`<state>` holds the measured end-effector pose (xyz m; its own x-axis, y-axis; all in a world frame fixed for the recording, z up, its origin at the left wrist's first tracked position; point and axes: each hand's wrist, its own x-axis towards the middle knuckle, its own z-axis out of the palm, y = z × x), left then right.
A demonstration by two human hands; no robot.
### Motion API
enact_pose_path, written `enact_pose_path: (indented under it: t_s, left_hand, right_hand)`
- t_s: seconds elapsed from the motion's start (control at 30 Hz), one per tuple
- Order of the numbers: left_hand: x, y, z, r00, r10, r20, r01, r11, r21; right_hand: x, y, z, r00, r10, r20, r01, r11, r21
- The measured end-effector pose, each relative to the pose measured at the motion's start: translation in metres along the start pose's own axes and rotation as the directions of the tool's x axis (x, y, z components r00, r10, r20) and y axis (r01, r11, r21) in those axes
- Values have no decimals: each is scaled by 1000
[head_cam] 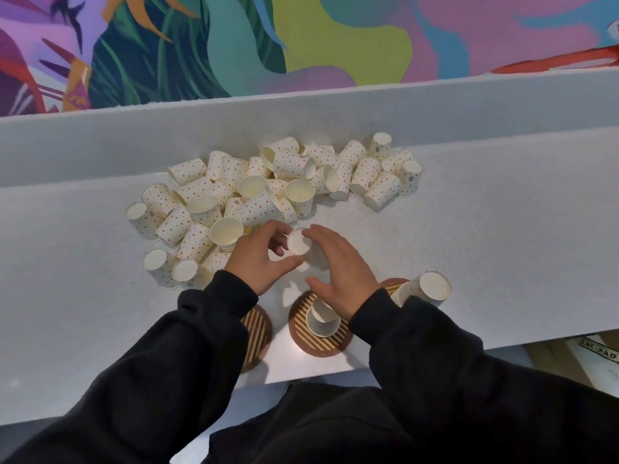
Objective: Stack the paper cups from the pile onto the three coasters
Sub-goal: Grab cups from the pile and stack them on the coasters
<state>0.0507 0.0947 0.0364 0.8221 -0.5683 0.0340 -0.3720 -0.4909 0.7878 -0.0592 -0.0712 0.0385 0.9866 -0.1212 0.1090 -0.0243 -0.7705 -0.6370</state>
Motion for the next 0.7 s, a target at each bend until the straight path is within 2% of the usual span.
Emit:
enact_pose_path:
  t_s: [0.1, 0.2, 0.23, 0.3, 0.37, 0.4, 0.43, 0.5, 0.7]
  left_hand:
    - [-9, 3, -3, 997, -44, 62, 54, 984, -170]
    - [-8, 0, -5, 996, -79, 43, 87, 971, -222]
    - [-6, -3, -9, 997, -68, 22, 70, 985, -156]
    - [-2, -17, -21, 1000, 3, -2, -2, 978, 208]
    - [1, -33, -31, 997, 21, 75, -62, 799, 598]
    - [0, -42, -33, 993, -17, 117, -71, 699, 711]
    - [-2, -52, -33, 987, -60, 152, -83, 618, 782]
    - [-8, -69, -27, 976, -110, 189, -102, 533, 840]
    - [-10, -96, -14, 974, -89, 206, -146, 447, 883]
  right_hand:
    - [11, -8, 9, 985, 171, 14, -171, 971, 168]
    - [17, -10, 14, 967, 254, -34, -234, 928, 290]
    - [17, -8, 13, 961, 269, -60, -238, 920, 312]
    - [18, -6, 9, 950, 294, -106, -241, 904, 353]
    - [15, -3, 4, 939, 318, -127, -246, 884, 397]
    - [13, -2, 1, 935, 330, -130, -251, 873, 418]
    - [11, -1, -1, 930, 344, -130, -257, 861, 438]
    - [4, 2, -3, 924, 364, -119, -272, 842, 465]
    - [-21, 12, -3, 921, 357, -153, -250, 846, 472]
